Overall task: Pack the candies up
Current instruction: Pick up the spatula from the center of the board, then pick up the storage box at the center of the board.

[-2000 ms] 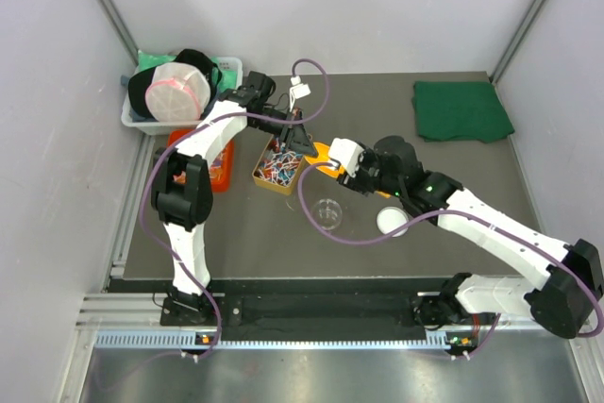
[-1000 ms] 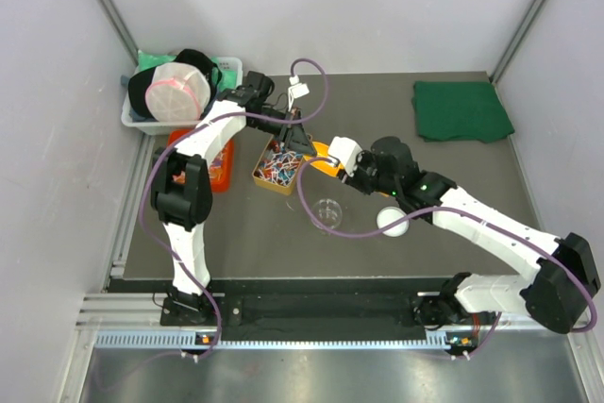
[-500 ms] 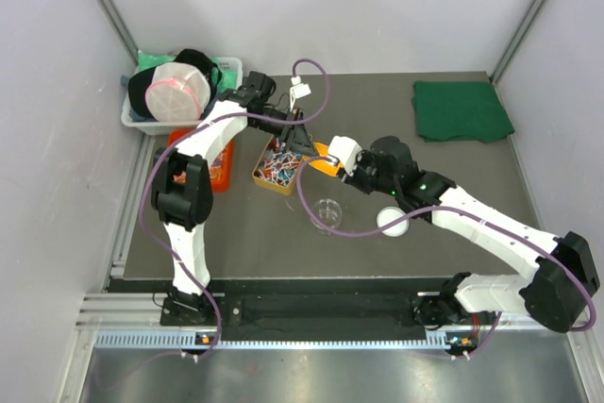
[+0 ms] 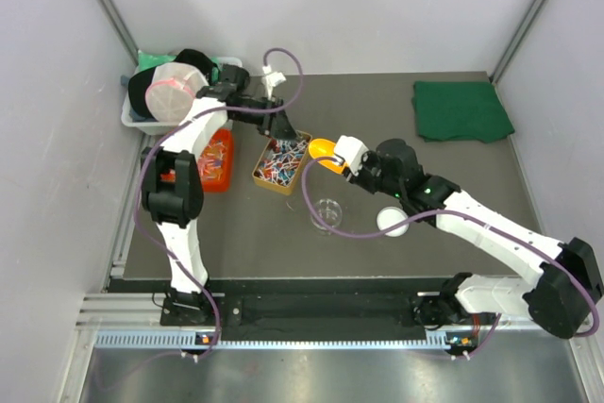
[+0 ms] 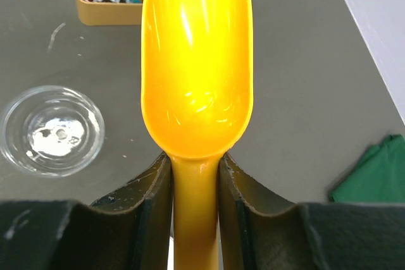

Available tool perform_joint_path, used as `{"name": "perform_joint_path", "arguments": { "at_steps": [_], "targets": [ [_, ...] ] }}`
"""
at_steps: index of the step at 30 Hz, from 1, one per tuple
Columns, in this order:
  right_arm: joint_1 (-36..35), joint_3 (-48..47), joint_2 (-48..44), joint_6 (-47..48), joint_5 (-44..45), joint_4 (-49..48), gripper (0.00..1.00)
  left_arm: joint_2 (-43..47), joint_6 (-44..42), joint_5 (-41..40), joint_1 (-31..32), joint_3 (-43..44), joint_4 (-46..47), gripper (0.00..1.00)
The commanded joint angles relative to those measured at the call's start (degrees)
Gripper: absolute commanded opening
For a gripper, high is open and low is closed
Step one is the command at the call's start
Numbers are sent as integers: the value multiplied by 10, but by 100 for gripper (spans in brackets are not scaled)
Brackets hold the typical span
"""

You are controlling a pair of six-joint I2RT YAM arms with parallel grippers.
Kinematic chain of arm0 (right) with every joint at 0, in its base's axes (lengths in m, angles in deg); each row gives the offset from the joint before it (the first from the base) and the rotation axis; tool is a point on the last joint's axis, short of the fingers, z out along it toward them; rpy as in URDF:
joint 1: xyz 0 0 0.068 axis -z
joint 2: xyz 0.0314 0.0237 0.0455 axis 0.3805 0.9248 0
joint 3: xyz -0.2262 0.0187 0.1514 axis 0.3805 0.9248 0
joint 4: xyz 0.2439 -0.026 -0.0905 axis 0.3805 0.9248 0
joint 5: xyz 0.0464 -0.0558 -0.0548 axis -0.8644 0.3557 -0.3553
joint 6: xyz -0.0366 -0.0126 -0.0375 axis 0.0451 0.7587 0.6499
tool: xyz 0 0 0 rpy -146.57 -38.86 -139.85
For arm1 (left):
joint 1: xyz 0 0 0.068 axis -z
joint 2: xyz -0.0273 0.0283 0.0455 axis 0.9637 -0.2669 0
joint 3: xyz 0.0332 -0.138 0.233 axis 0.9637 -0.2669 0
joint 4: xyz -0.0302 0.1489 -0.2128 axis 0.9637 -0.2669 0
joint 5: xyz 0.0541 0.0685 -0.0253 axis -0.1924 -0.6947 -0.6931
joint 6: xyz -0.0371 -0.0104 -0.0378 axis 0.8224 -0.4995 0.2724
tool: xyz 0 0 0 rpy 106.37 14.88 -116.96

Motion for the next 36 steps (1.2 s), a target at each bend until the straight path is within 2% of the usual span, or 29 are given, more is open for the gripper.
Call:
{"name": "perform_joint_path", "arguments": {
  "at_steps": [1,2,4,5,12,18,27,32,36],
  "targets": [
    [13,18,-44,7,31,-58,0,33,40,-84,-57,-18,86,70],
    [14,16,-46,10,32,-56,0,36,40,-138,-61,-26,103,70],
    [21,13,-46,9,37,-53,0,36,32,-180,-61,-43,111,70],
    [22,12,-44,10,38,-53,0,33,27,-227,-57,-46,113,69],
    [26,14,-44,6,40,-51,0,28,14,-345,-46,-75,135,67],
    [27,11,-39,3,44,-53,0,42,7,-448,-25,-100,165,57],
    [27,11,-36,3,45,-49,0,39,-16,-513,-7,-113,165,46],
    [27,9,-33,2,46,-48,0,38,-27,-563,13,-130,176,44],
    [28,9,-34,2,46,-48,0,32,-27,-574,27,-133,180,44]
  ]
}}
